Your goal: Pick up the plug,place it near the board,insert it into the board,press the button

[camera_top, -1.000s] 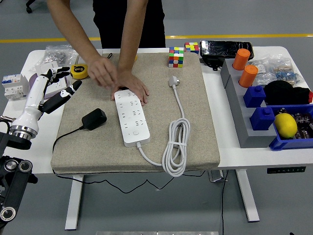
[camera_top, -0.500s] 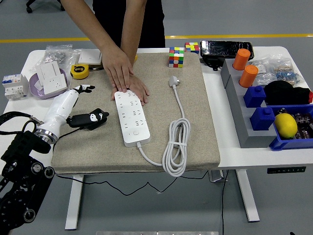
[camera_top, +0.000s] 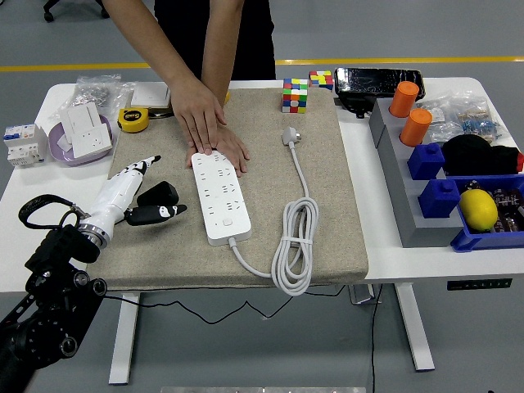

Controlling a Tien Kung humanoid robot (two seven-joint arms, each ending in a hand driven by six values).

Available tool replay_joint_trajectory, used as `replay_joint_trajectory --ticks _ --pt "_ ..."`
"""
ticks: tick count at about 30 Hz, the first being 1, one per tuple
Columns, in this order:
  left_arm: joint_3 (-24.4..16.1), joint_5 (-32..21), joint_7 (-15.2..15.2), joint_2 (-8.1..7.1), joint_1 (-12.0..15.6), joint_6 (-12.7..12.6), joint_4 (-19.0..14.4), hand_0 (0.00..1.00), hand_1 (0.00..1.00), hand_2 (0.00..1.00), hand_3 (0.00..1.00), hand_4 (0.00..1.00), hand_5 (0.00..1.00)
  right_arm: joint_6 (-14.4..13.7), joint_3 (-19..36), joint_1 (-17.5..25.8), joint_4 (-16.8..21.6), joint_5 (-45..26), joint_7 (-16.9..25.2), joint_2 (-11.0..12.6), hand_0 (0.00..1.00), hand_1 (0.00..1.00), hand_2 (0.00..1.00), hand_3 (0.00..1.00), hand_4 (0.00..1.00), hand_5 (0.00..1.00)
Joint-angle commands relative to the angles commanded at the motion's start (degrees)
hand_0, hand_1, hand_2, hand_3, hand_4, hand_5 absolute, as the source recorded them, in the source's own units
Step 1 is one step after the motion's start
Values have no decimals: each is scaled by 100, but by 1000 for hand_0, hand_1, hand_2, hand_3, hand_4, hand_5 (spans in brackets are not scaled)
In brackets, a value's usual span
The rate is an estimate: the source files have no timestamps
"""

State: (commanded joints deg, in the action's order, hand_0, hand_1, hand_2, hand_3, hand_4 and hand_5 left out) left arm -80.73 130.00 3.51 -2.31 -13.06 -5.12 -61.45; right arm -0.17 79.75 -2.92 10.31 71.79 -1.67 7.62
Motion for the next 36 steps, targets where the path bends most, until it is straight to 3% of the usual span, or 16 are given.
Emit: replay_joint_trajectory --ticks 2,3,8,9,14,15,20,21,26,27,32,33,36 --pt "-7 0 35 17 -43 -85 141 933 998 998 998 998 512 0 -3 -11 0 -7 3 1 855 789 770 813 998 998" --pt "-12 0 54 25 -61 -138 199 931 998 988 998 998 394 -1 -9 -14 0 -15 6 2 857 788 770 813 998 998" --pt "-14 0 81 41 -112 -367 345 931 998 988 998 998 394 -3 17 -7 0 -1 -2 0 857 788 770 813 998 998" --pt "-19 0 82 44 -119 -384 364 911 965 893 937 998 284 -3 22 -6 0 3 -3 0 855 789 770 813 998 998" --pt "-28 0 94 50 -182 -500 574 911 965 893 937 998 284 -3 22 -14 0 -4 2 -1 855 789 770 813 998 998" --pt "-30 0 95 52 -189 -516 606 880 930 799 831 998 258 -4 24 -14 0 -5 3 -1 857 789 770 813 998 998" --pt "-16 0 109 65 -214 -598 731 880 930 799 831 998 258 -3 20 -13 0 -9 5 -2 857 789 770 813 998 998" --pt "-16 0 120 69 -220 -620 752 850 857 722 743 998 247 -2 21 -13 0 -6 3 -1 855 789 770 813 998 998" --pt "-28 0 162 82 -249 -706 833 850 857 722 743 998 247 -2 16 -14 0 -5 5 0 855 789 770 813 998 998" --pt "-32 0 162 84 -257 -730 853 796 788 636 616 998 238 -1 15 -14 0 -5 6 0 855 789 770 813 998 998" --pt "-52 0 159 90 -307 -773 929 796 788 636 616 998 238 -1 16 -22 0 -3 5 1 855 789 770 813 998 998" --pt "-61 0 166 94 -319 -774 940 778 749 581 509 927 266 -1 18 -28 0 -1 4 2 855 789 770 813 998 998" --pt "-68 0 174 99 -334 -772 940 778 749 581 509 927 266 -1 22 -34 0 3 1 -2 855 789 770 813 998 998"
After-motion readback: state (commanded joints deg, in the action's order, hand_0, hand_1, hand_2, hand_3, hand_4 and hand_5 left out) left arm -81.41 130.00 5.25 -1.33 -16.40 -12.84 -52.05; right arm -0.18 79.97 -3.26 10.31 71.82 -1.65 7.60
